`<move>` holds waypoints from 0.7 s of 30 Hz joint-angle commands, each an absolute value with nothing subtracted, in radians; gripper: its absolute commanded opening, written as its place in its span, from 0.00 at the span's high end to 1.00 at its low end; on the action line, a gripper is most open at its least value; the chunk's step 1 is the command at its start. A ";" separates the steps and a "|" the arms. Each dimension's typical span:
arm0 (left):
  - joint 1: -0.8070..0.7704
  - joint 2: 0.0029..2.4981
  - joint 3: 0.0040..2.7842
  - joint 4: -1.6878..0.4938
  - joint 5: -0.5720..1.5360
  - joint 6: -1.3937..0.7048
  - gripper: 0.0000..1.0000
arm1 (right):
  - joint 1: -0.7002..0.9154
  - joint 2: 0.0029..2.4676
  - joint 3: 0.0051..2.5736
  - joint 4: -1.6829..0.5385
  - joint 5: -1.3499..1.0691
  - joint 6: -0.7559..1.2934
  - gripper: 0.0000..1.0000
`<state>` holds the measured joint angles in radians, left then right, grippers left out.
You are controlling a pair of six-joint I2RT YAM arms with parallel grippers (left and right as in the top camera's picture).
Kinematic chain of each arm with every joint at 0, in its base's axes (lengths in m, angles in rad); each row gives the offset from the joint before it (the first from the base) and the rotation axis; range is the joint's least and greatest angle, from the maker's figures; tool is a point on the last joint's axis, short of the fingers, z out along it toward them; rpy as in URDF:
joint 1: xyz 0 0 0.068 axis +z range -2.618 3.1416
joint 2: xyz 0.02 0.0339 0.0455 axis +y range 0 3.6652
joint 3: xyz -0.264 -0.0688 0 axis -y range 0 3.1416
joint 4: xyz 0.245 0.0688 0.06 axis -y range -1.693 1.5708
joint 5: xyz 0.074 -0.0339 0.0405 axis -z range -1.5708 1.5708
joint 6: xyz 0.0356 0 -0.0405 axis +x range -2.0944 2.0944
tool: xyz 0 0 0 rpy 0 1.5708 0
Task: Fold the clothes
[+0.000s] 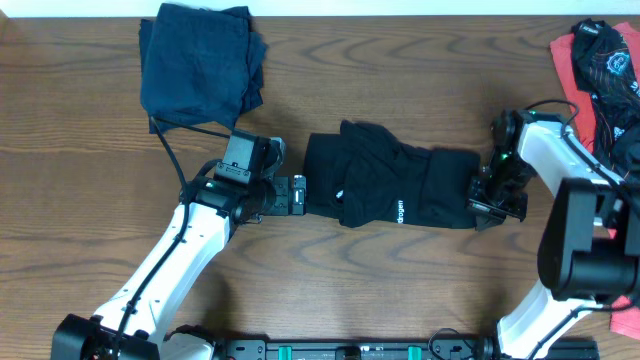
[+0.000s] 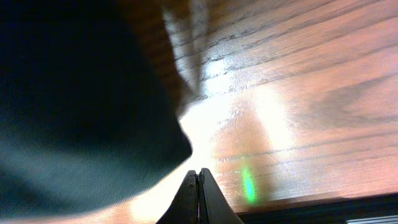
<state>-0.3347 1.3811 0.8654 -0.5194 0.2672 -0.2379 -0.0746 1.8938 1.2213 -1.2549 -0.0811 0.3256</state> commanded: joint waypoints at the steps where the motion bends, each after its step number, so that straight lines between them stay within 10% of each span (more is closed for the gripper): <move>1: -0.331 1.385 0.861 -0.518 0.277 -0.229 0.02 | -0.087 1.774 1.271 -1.256 -0.093 0.343 0.95; 21: -0.331 1.385 0.859 -0.489 0.277 -0.229 0.02 | -0.002 1.760 1.011 -0.843 -0.378 0.381 0.83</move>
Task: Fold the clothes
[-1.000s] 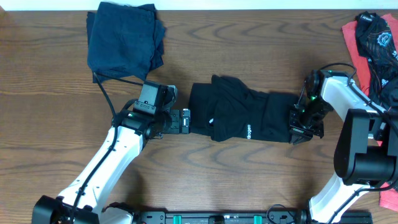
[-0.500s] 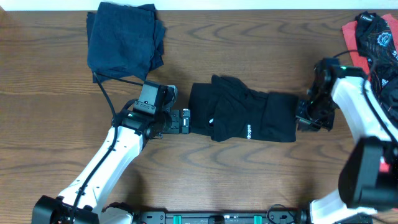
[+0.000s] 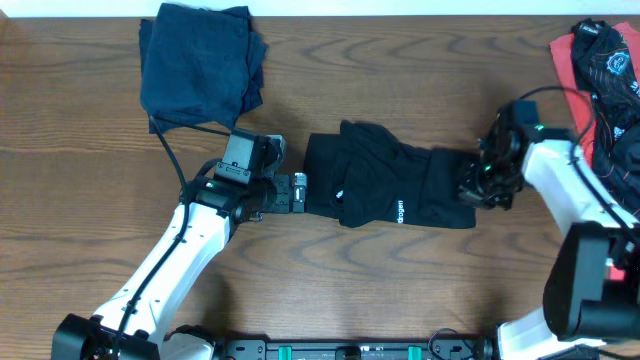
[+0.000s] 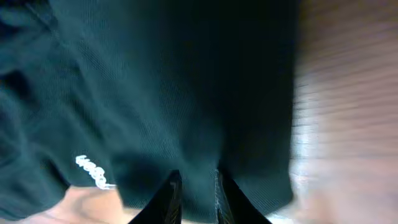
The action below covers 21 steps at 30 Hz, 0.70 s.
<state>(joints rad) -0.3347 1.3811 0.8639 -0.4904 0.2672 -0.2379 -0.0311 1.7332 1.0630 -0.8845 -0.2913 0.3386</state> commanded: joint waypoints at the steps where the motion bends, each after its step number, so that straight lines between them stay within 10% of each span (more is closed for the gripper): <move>1: -0.331 1.385 0.859 -0.489 0.277 -0.229 0.02 | 0.007 1.769 0.988 -0.811 -0.391 0.392 0.83; 15: -0.331 1.385 0.859 -0.509 0.277 -0.229 0.02 | 0.012 1.738 1.036 -1.021 -0.183 0.442 0.99; 21: -0.331 1.385 0.859 -0.508 0.277 -0.229 0.02 | -0.017 1.657 1.157 -1.218 -0.062 0.435 0.84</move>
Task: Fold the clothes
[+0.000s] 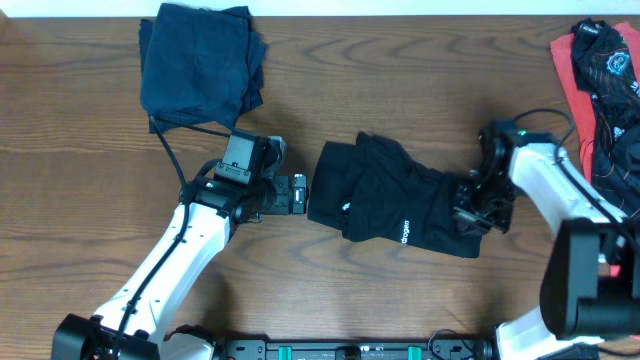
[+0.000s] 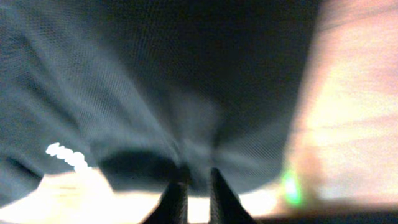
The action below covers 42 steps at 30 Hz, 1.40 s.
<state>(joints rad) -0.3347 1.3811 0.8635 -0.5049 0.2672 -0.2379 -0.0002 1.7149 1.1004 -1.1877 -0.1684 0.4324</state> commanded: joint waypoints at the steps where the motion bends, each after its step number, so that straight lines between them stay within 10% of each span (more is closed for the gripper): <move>1: -0.331 1.385 0.859 -0.508 0.277 -0.229 0.02 | -0.020 1.648 1.164 -1.240 -0.053 0.429 0.83; 27: -0.331 1.385 0.859 -0.512 0.277 -0.229 0.02 | -0.020 1.666 0.885 -0.974 -0.116 0.497 0.77; 38: -0.331 1.385 0.859 -0.511 0.277 -0.229 0.02 | -0.021 1.667 0.886 -0.947 -0.109 0.497 0.57; 42: -0.331 1.385 0.859 -0.512 0.277 -0.229 0.02 | -0.022 1.670 0.882 -0.903 -0.109 0.501 0.73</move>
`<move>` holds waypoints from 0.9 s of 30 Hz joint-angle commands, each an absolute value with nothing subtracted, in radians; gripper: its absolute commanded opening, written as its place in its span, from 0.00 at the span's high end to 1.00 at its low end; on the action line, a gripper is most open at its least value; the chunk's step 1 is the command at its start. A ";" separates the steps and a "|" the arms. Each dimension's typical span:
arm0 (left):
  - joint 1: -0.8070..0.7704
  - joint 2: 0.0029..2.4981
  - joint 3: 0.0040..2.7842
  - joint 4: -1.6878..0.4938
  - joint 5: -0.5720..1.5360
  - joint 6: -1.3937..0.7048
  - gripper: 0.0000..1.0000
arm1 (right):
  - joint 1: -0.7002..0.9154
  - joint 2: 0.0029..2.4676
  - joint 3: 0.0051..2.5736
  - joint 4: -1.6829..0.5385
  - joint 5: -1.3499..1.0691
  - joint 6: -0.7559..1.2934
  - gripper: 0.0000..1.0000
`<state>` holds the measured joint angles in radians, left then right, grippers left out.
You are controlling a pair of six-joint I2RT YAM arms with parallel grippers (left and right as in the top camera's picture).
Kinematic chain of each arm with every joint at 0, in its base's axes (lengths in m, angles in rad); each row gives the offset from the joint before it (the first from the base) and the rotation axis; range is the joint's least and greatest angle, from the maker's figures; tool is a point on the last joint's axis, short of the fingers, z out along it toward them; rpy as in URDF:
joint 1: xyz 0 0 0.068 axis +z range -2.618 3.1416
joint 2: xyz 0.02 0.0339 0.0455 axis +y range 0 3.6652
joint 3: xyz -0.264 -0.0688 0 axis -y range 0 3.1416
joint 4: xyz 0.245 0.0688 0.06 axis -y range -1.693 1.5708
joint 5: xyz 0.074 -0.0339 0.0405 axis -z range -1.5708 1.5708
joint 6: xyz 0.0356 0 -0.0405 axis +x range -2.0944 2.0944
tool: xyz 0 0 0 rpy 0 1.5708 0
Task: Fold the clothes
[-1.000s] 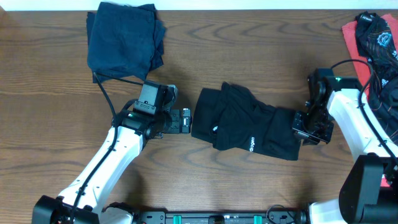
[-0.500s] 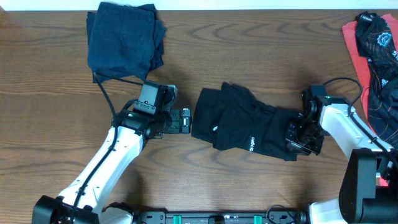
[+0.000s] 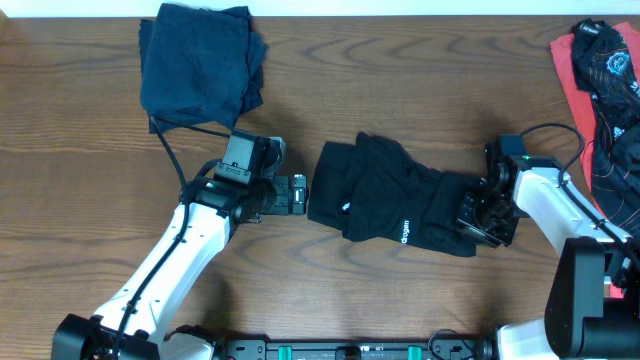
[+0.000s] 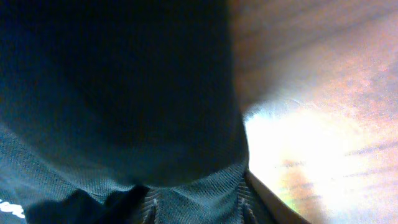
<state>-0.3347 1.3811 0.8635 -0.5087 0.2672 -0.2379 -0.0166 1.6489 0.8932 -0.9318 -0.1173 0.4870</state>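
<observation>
A black garment (image 3: 400, 205) with small white lettering lies bunched and slanted at the table's middle. My right gripper (image 3: 478, 215) is at its right end. In the right wrist view its jaws (image 4: 196, 211) stand apart with the garment's ribbed hem (image 4: 193, 193) lying between and over them. The black cloth (image 4: 124, 93) fills most of that view. My left gripper (image 3: 299, 195) rests on the table just left of the garment's left edge, apparently open and holding nothing.
A folded dark blue garment (image 3: 200, 65) lies at the back left. A pile of red and black clothes (image 3: 600, 70) sits at the right edge. The wooden table (image 3: 420, 80) shows bare around the black garment.
The right gripper's jaws stand wider apart, with the ribbed hem between them. The right arm has shifted slightly to the right. The garment and left arm have not moved.
The right gripper was shut beside the garment's right end, which lay straight against the left gripper. Then it was over the cloth, jaws slightly apart. Then the garment lay slanted, pulled right off the left gripper. Now the jaws are wide on the hem.
</observation>
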 commanded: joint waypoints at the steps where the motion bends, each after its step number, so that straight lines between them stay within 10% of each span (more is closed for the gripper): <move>1: -0.331 1.385 0.859 -0.511 0.277 -0.229 0.02 | -0.022 1.671 0.882 -0.893 -0.109 0.503 0.84; 4: -0.331 1.385 0.859 -0.511 0.277 -0.229 0.02 | -0.025 1.681 0.882 -0.860 -0.108 0.520 0.99; 20: -0.331 1.385 0.859 -0.499 0.277 -0.229 0.02 | -0.153 1.717 0.884 -0.478 -0.091 0.380 0.99; 27: -0.331 1.385 0.859 -0.495 0.276 -0.229 0.02 | -0.152 1.717 0.908 -0.471 -0.131 0.376 0.80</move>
<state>-0.3347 1.3811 0.8635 -0.4965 0.2672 -0.2379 -0.1402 1.6878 0.8986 -0.4580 -0.1562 0.3939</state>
